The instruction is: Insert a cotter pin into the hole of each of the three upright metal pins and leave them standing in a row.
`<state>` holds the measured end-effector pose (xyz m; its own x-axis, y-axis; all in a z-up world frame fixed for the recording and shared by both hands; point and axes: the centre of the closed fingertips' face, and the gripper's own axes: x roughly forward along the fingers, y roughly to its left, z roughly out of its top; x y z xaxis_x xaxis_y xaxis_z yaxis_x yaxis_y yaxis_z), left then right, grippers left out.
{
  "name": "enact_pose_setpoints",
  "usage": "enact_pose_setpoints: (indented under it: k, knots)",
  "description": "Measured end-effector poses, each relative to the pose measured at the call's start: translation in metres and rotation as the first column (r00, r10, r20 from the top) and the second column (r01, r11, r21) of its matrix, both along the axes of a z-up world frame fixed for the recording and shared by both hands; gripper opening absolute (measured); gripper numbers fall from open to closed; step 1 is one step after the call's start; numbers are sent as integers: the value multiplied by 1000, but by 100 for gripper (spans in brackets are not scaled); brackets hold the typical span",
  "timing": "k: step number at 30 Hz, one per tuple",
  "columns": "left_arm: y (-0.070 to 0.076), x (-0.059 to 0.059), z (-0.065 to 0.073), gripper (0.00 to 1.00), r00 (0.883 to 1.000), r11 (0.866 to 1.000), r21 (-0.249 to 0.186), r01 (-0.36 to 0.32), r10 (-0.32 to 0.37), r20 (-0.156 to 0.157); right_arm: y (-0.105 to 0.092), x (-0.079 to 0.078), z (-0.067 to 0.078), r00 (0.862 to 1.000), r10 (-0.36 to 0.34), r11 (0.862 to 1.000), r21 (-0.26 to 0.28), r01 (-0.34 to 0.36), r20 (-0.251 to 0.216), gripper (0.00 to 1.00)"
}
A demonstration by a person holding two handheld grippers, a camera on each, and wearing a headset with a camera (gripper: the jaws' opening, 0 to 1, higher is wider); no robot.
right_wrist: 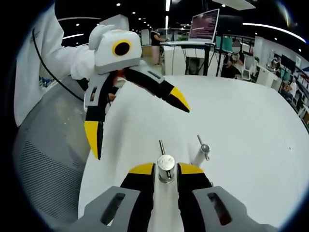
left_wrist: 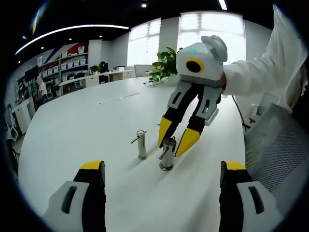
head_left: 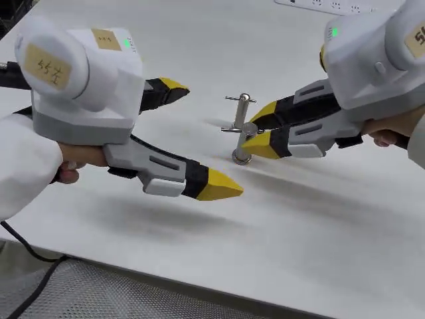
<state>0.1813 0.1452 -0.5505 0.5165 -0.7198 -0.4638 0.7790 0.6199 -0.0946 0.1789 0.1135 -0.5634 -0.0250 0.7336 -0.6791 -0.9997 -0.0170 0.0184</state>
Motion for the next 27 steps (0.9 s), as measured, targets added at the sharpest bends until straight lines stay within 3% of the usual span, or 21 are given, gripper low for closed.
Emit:
enact_pose_setpoints:
  k: [2,9,16,21,24,27]
  knots:
    - [-2,-2,3,99,1000,1000,-26,-11,11,-10,1,0,0,1000,-4,1000,2,4,-3,11]
    - [-8,-6,9,99,1000,998,-58,-24,23,-18,0,-2,-2,1000,-3,1000,-6,3,0,9]
    - [-18,-13,13,99,999,998,-51,-22,21,-27,1,-7,-1,999,14,1000,-27,-13,35,8]
    - [-13,-16,10,97,998,999,-45,-24,21,-51,-3,-8,0,999,-8,999,-37,10,48,7]
    - [-8,-13,8,97,998,999,-18,-45,44,-41,-7,-12,9,999,-31,999,-7,32,38,7]
    - [-5,-11,10,97,997,998,-26,-55,54,-47,-14,-15,17,998,-57,998,15,57,19,7]
